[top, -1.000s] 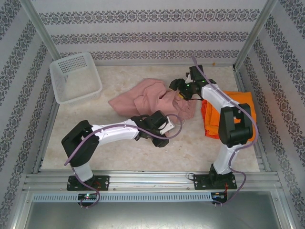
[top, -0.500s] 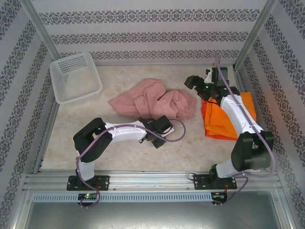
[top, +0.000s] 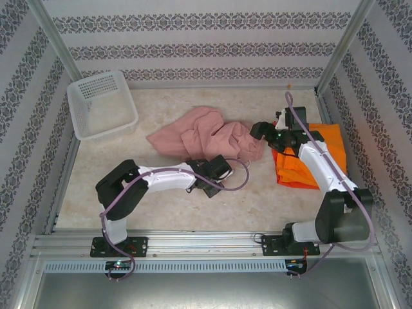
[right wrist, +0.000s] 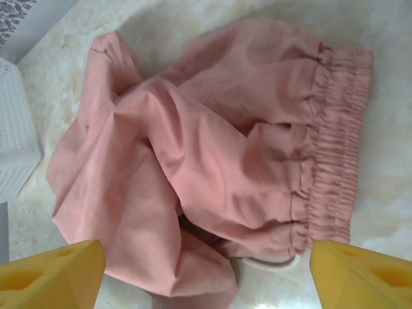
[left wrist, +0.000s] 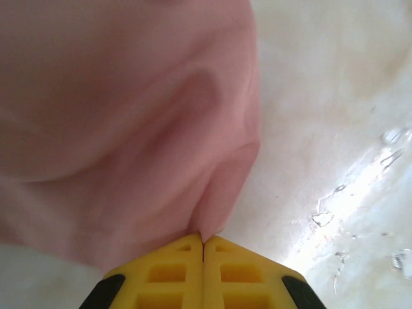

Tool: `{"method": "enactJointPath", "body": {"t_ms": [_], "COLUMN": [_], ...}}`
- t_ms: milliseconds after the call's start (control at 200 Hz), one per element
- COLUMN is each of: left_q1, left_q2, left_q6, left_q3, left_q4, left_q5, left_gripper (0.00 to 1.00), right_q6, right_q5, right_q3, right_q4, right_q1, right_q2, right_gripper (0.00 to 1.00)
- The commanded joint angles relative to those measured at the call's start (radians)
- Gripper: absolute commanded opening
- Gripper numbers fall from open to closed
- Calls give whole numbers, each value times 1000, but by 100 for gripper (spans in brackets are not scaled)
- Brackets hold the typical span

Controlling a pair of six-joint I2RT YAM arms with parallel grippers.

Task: Fold and stack the shorts

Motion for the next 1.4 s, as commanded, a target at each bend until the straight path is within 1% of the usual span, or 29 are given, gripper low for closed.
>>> {"method": "enactJointPath", "body": {"t_ms": [0, 45, 70, 140, 215, 325, 415, 510, 659, 844, 1024, 1334, 1399], "left_q1": [59, 88, 106, 153, 197, 253, 283, 313, 359, 379, 388, 398, 399], "left_q2": [-165, -203, -220, -261, -288, -309, -321, -332, -343, -355, -355, -348, -349], "left_q6": [8, 7, 4, 1, 0, -27, -46, -70, -104, -125, -136, -137, -138], "left_q3": [21, 23, 22, 15, -3, -11, -23, -35, -59, -89, -104, -119, -122], "left_q4": [12, 18, 21, 38, 59, 75, 102, 128, 154, 176, 185, 196, 200], "left_q5": [-65, -65, -60, -46, -45, -39, -32, -11, 37, 69, 83, 100, 102], "left_gripper": [0, 0, 0, 0, 0, 0, 0, 0, 0, 0, 0, 0, 0], "right_q6": [162, 231, 296, 395, 462, 556, 632, 702, 729, 770, 782, 768, 770], "right_q5": [34, 39, 42, 59, 95, 166, 206, 215, 199, 158, 155, 147, 148], "right_q3": [-82, -126, -159, -229, -285, -343, -394, -426, -406, -384, -375, -334, -333], "right_q4": [47, 97, 123, 194, 236, 229, 267, 342, 413, 498, 545, 562, 569], "right_q1": [-11, -12, -12, -1, 17, 39, 47, 52, 55, 59, 59, 59, 58], "right_q2": [-71, -95, -113, -150, -181, -211, -220, -198, -108, 10, 77, 157, 170], "right_gripper": [74, 73, 71, 67, 64, 55, 53, 52, 52, 50, 50, 51, 50]}}
